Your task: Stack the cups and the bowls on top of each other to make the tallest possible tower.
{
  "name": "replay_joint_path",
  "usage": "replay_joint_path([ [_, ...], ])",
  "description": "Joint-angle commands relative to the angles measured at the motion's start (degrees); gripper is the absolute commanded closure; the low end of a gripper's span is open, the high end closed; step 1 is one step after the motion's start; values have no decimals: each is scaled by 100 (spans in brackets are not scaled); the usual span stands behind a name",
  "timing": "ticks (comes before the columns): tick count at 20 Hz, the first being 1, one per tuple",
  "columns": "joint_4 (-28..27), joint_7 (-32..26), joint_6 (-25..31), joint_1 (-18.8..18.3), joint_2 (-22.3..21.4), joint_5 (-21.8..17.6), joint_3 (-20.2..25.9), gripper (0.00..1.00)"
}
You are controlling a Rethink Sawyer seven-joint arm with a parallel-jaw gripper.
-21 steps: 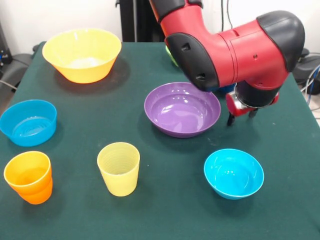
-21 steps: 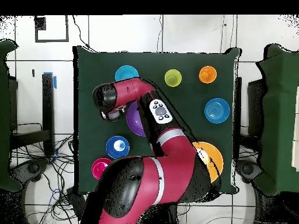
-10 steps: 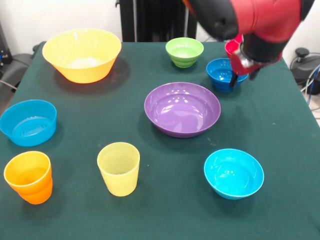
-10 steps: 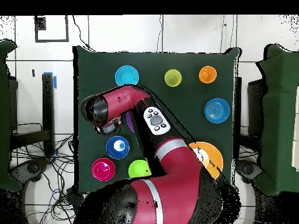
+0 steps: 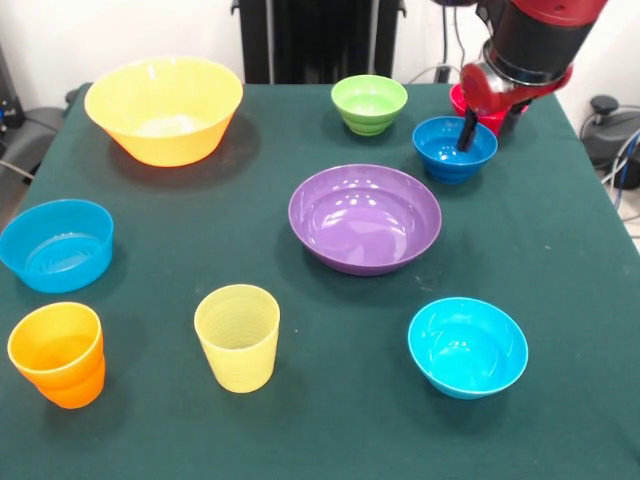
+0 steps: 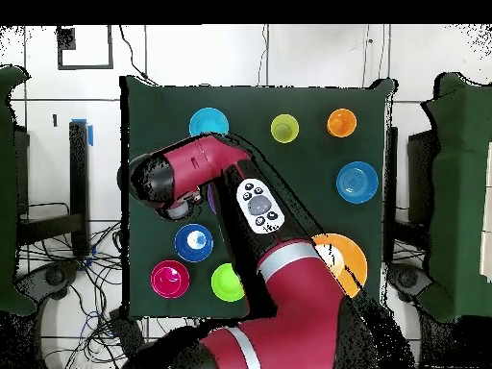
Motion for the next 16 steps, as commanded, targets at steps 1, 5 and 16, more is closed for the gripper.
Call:
replay_joint_path([
  [1, -51, -1031, -186, -209, 93, -293, 191, 0],
  [5, -253, -1140, -115, -246, 205, -351, 212, 0],
  [16, -281, -1167, -218, -298, 309, -439, 238, 0],
])
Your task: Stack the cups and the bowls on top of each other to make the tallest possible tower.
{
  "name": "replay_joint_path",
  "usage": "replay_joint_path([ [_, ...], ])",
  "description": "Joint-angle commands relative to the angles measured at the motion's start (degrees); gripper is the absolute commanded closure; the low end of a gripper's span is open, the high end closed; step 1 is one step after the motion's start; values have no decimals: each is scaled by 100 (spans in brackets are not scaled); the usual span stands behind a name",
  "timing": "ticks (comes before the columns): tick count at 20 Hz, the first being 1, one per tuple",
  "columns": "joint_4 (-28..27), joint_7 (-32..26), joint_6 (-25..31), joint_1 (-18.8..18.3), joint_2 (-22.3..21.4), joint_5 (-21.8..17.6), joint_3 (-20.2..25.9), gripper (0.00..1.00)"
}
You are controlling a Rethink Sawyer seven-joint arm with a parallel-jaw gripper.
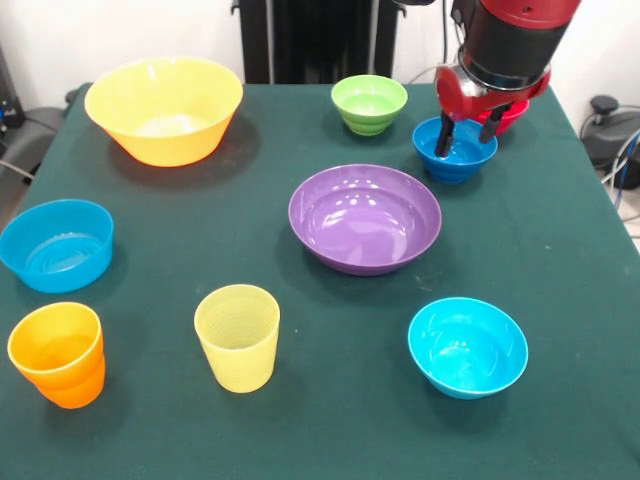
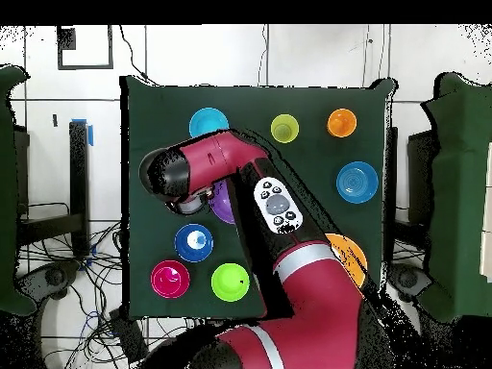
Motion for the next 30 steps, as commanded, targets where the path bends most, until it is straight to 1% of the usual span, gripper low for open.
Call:
replay_joint_path([
  [1, -195, -1148, -234, -70, 276, -409, 222, 0],
  [4, -184, -1162, -223, -79, 254, -412, 229, 0],
  [6, -233, -1175, -234, -70, 318, -435, 225, 0],
  [8, -357, -1194, -366, -58, 534, -511, 220, 0],
  [13, -1148, -1506, -995, -39, 1664, -867, 252, 0],
  [17, -1808, -1592, -1294, 9, 2382, -1145, 205, 0],
  [20, -2315, -1563, -1233, 46, 2930, -1220, 125, 0],
  [23, -2797, -1565, -1019, 87, 3409, -1248, 36, 0],
  [27, -2912, -1495, -1049, 60, 3573, -1286, 40, 0],
  [30, -2806, -1416, -1102, 24, 3546, -1334, 57, 0],
])
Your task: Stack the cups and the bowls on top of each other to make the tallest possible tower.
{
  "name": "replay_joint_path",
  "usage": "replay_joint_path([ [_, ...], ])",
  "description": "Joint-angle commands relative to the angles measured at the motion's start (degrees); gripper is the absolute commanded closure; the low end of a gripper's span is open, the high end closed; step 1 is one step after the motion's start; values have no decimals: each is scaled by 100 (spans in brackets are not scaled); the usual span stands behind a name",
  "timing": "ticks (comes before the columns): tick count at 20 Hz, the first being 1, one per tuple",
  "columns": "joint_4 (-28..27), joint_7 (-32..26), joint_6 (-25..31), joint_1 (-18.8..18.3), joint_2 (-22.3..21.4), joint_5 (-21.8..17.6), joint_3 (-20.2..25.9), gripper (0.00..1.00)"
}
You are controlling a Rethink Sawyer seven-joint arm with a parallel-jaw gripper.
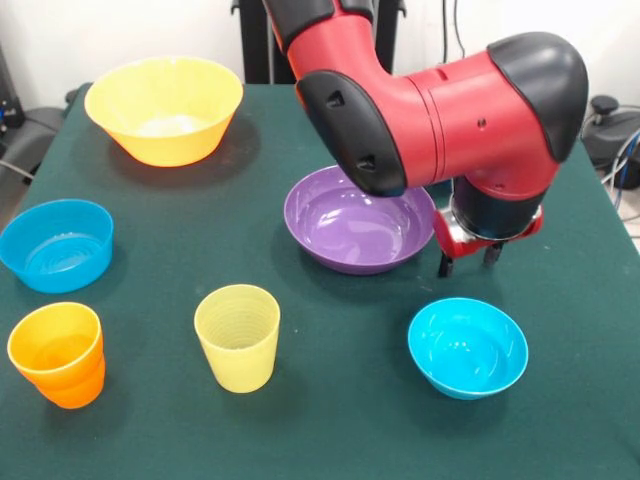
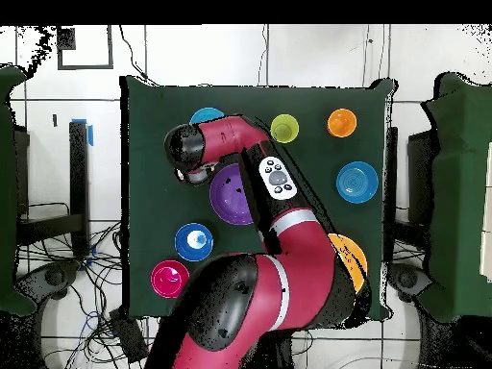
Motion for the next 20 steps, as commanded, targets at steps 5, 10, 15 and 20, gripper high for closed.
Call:
replay_joint_path([
  [5, -311, -1417, -1106, -51, 1282, -915, -188, 0],
  [10, 658, -1288, -882, -113, 342, -746, -190, 0],
  [15, 1504, -1275, -822, -316, -488, -393, 111, 0],
  [20, 1668, -1273, -584, -370, -745, -265, 177, 0],
])
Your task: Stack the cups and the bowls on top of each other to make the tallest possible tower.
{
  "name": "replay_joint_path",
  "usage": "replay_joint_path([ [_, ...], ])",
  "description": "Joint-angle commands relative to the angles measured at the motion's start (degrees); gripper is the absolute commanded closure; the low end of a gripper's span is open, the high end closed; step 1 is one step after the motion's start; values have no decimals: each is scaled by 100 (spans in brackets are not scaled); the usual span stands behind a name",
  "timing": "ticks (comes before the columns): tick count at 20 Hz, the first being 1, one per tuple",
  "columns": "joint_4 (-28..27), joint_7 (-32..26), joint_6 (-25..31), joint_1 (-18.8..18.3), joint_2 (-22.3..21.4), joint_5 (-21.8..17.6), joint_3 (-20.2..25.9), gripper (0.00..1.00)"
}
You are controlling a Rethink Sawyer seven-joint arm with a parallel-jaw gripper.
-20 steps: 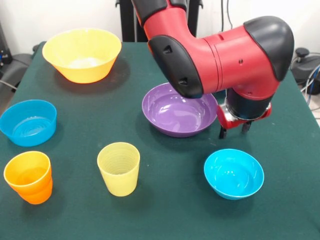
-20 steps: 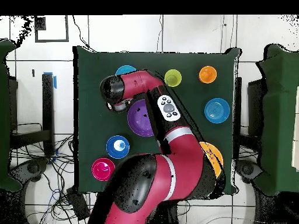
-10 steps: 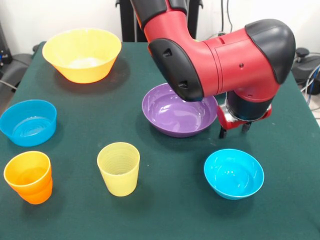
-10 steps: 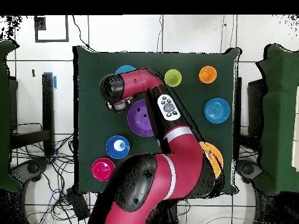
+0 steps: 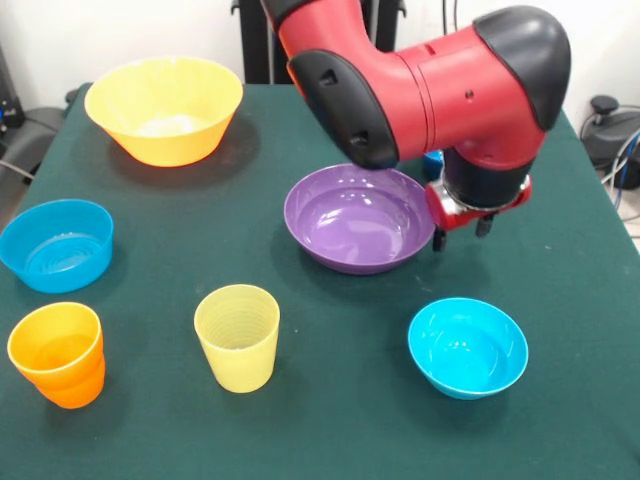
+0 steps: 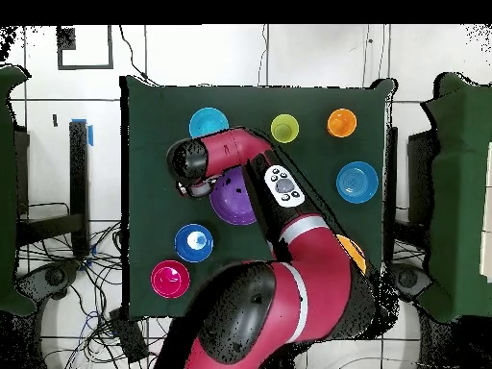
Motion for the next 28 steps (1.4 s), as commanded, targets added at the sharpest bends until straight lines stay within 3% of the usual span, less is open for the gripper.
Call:
replay_joint_path([
  [1, 735, -1280, -208, -143, -372, -224, 160, 0],
  [15, 1286, -1233, 127, -332, -1111, -35, 370, 0],
  [28, 1306, -1250, 443, -368, -1436, 95, 472, 0],
])
